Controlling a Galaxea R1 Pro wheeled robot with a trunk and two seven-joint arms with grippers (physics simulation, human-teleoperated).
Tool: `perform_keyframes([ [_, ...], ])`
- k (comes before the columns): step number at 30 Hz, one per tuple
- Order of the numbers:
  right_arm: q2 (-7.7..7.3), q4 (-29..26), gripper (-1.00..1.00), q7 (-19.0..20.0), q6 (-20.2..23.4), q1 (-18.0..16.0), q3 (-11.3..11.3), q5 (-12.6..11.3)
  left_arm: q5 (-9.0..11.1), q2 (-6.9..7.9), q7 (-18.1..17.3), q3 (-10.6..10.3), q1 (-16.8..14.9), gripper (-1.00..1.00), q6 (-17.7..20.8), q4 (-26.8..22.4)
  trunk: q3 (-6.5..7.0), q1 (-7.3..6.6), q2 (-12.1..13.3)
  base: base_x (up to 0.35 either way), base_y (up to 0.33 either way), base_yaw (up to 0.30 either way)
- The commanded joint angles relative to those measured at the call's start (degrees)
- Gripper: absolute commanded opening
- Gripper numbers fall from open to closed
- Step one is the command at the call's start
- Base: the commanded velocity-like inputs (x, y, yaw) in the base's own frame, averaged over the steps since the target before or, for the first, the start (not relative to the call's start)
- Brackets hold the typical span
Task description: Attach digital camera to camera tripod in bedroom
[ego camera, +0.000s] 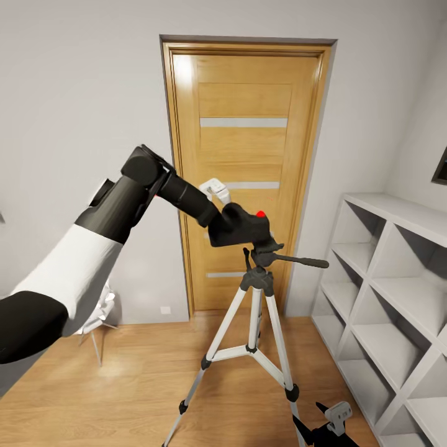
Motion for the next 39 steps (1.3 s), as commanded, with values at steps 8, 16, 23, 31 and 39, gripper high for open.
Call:
perform_keyframes([
  [8, -0.01, 0.0, 1.00, 0.2, -0.2, 0.0, -0.5, 0.4, -0.6, -2.29, -0.5, 2.4, -0.1, -1.00, 0.6, 1.0, -0.14, 0.04, -0.1, 0.000, 0.000, 0.000],
  [16, -0.01, 0.0, 1.00, 0.2, -0.2, -0.1, -0.5, 0.4, -0.6, -2.78, -0.5, 3.8, -0.1, -1.00, 0.6, 2.2, -0.14, 0.04, -0.1, 0.000, 0.000, 0.000],
  [23, -0.01, 0.1, 1.00, 0.3, -1.4, -0.1, -0.5, 0.4, -0.6, -2.82, -0.5, 5.5, -0.5, -1.00, 0.6, 2.0, -0.14, 0.04, -0.1, 0.000, 0.000, 0.000],
  [31, 0.05, 2.0, 1.00, 0.4, -3.5, -0.1, -0.4, 0.5, -0.6, -2.77, -0.5, 6.8, -0.7, -1.00, 0.6, 2.0, -0.14, 0.04, -0.1, 0.000, 0.000, 0.000],
  [39, 0.07, 2.3, 1.00, 0.4, -3.7, -0.1, -0.4, 0.5, -0.6, -2.14, -0.5, 6.9, -0.7, -1.00, 0.6, 1.9, -0.14, 0.04, -0.1, 0.000, 0.000, 0.000],
])
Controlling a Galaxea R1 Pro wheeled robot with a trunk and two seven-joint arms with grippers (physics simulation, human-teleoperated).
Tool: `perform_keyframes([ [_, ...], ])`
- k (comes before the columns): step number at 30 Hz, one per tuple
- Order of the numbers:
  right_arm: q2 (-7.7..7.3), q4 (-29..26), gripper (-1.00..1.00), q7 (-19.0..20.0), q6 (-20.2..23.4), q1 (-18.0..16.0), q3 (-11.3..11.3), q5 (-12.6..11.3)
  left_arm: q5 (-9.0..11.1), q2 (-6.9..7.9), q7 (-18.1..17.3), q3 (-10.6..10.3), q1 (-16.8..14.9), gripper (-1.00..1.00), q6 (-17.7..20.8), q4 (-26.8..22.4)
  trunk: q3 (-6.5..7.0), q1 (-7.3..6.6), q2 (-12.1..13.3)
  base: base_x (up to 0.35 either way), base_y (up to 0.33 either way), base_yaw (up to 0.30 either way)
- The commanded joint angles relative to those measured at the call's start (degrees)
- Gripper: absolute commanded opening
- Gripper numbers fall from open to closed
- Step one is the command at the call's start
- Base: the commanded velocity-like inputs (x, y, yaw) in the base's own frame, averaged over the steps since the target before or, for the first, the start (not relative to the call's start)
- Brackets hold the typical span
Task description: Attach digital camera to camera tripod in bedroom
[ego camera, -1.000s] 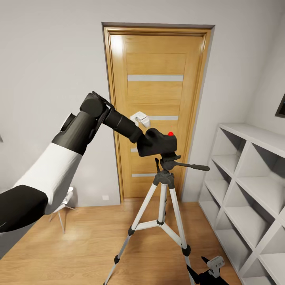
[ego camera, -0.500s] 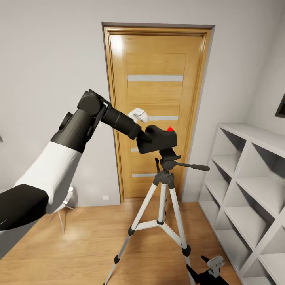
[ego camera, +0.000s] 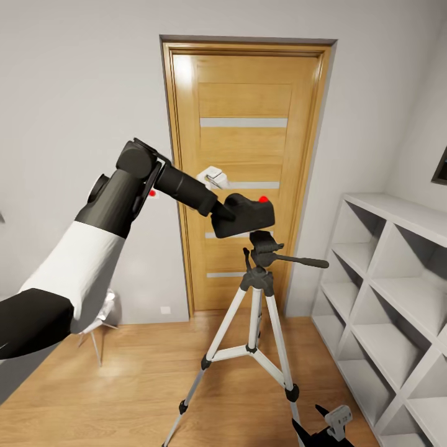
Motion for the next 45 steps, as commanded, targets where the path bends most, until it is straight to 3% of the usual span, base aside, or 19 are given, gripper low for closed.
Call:
perform_keyframes([
  [1, -0.02, 0.0, 1.00, 0.2, -0.3, -0.1, -0.5, 0.4, -0.6, 0.05, -0.5, 0.0, -0.1, -1.00, 0.6, 0.0, -0.14, 0.04, -0.1, 0.000, 0.000, 0.000],
  [4, -0.02, 0.1, 1.00, 0.2, -1.2, 0.0, -0.5, 0.4, -0.6, 0.18, -0.5, 0.1, -0.1, -1.00, 0.6, -0.1, -0.14, 0.04, -0.1, 0.000, 0.000, 0.000],
  [14, -0.19, 3.4, 1.00, 0.7, -10.1, -0.1, -0.4, 0.4, -0.6, 0.04, -0.5, 0.1, -0.1, -1.00, 0.6, -1.1, -0.14, 0.04, -0.1, 0.000, 0.000, 0.000],
  [18, -1.03, 4.0, 1.00, 2.5, -12.9, 0.0, -0.4, 0.4, -0.6, -0.02, -0.5, 0.1, -0.1, -1.00, 0.6, -1.7, -0.14, 0.04, -0.1, 0.000, 0.000, 0.000],
  [30, -3.97, 4.4, 1.00, 12.5, -14.3, 1.6, -0.4, 0.2, -0.7, 0.07, -0.5, 0.0, -0.1, -1.00, 0.6, -1.7, -0.14, 0.04, -0.1, 0.107, -0.068, 0.000],
  [45, -4.46, 4.4, 1.00, 14.4, -14.4, 2.7, -0.5, 0.1, -0.7, 0.10, -0.5, 0.0, 0.0, -1.00, 0.6, -2.0, -0.14, 0.04, -0.1, 0.023, -0.015, 0.000],
])
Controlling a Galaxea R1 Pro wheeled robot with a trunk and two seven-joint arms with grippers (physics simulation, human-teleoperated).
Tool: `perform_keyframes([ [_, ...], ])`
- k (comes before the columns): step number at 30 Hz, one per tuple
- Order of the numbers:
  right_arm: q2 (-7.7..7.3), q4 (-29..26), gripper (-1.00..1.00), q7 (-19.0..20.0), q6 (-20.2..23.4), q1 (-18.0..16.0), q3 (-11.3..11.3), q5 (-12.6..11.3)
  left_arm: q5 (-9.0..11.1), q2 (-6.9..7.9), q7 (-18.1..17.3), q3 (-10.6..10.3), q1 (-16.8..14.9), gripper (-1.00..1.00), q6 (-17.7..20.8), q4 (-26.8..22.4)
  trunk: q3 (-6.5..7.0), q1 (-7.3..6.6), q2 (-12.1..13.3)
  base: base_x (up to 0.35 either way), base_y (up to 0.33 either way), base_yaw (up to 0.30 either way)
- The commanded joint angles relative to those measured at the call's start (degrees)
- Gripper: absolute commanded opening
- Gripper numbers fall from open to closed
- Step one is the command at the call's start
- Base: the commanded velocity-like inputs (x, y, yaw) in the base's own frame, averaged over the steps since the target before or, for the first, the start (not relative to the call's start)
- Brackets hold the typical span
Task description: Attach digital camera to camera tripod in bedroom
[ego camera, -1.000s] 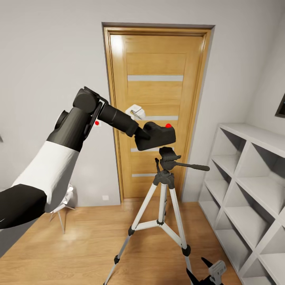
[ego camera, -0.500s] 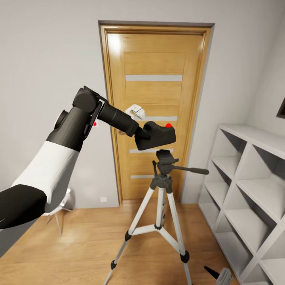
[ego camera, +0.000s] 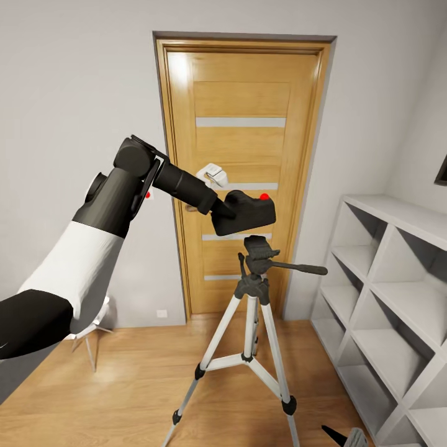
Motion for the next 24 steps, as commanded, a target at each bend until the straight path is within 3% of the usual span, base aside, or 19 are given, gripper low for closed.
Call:
perform_keyframes([
  [1, -0.05, 0.2, 1.00, 0.2, -0.3, -0.1, -0.5, 0.4, -0.6, -0.04, -0.5, 0.0, -0.1, -1.00, 0.6, -0.1, -0.14, 0.04, -0.1, 0.002, -0.001, 0.000],
  [12, -0.04, 0.2, 1.00, 0.1, -0.2, 0.0, -0.5, 0.4, -0.7, -0.12, -0.5, -0.1, 0.1, -1.00, 0.6, -2.3, -0.14, 0.04, -0.1, 0.004, -0.006, 0.000],
  [18, -0.06, 0.2, 1.00, 0.1, -0.2, 0.0, -0.5, 0.4, -0.7, -0.13, -0.5, -0.1, 0.1, -1.00, 0.6, -2.6, -0.14, 0.04, -0.1, 0.104, -0.152, 0.001],
  [24, -0.04, 0.2, 1.00, 0.0, -0.1, 0.0, -0.5, 0.4, -0.7, -0.05, -0.5, -0.1, 0.3, -1.00, 0.6, -2.9, -0.25, 0.04, -0.1, 0.046, -0.065, 0.146],
])
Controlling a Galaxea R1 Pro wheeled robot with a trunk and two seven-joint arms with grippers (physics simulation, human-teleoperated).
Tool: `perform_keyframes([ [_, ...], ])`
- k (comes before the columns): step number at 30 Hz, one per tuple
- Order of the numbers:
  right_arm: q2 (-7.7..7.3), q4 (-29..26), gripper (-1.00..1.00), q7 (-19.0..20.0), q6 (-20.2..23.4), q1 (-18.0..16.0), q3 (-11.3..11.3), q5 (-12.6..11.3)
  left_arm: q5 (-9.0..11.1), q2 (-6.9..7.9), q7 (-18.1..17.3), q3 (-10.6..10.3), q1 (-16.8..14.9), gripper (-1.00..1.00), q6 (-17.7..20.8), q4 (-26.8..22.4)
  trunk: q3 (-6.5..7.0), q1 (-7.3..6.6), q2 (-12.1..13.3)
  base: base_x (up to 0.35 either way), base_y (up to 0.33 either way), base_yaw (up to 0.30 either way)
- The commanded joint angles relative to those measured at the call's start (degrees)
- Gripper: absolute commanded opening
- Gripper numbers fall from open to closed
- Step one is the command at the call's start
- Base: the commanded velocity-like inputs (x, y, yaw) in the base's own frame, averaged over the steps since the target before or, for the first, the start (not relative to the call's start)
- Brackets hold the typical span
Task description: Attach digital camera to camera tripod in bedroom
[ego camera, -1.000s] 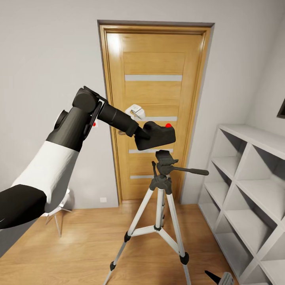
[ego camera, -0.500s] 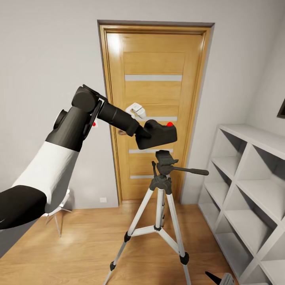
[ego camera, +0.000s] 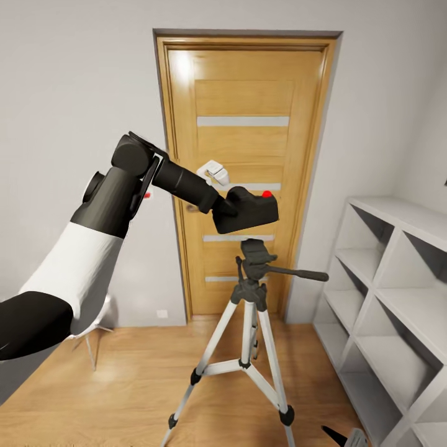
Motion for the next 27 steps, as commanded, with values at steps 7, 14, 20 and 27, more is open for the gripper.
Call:
perform_keyframes([
  [7, -0.02, 0.2, 1.00, 0.1, -0.3, -0.1, -0.5, 0.4, -0.6, 0.03, -0.5, 0.0, -0.1, -1.00, 0.6, 0.0, -0.27, 0.04, -0.1, 0.007, -0.010, 0.197],
  [14, -0.05, 0.2, 1.00, 0.1, -0.2, -0.1, -0.5, 0.4, -0.6, 0.06, -0.5, 0.0, -0.2, -1.00, 0.6, 0.0, -0.30, 0.04, -0.1, 0.001, -0.002, 0.042],
  [20, -0.04, 0.2, 1.00, 0.0, -0.2, -0.1, -0.6, 0.4, -0.6, 0.11, -0.5, -0.2, -0.1, -1.00, 0.6, -0.1, -0.30, 0.04, -0.1, 0.000, 0.000, 0.008],
  [27, -0.01, 0.2, 1.00, -3.0, -0.1, -0.1, -0.6, 0.4, -0.6, 0.05, -0.5, -0.3, 0.0, -1.00, 0.6, -0.1, -0.31, 0.04, -0.1, 0.000, 0.000, 0.002],
])
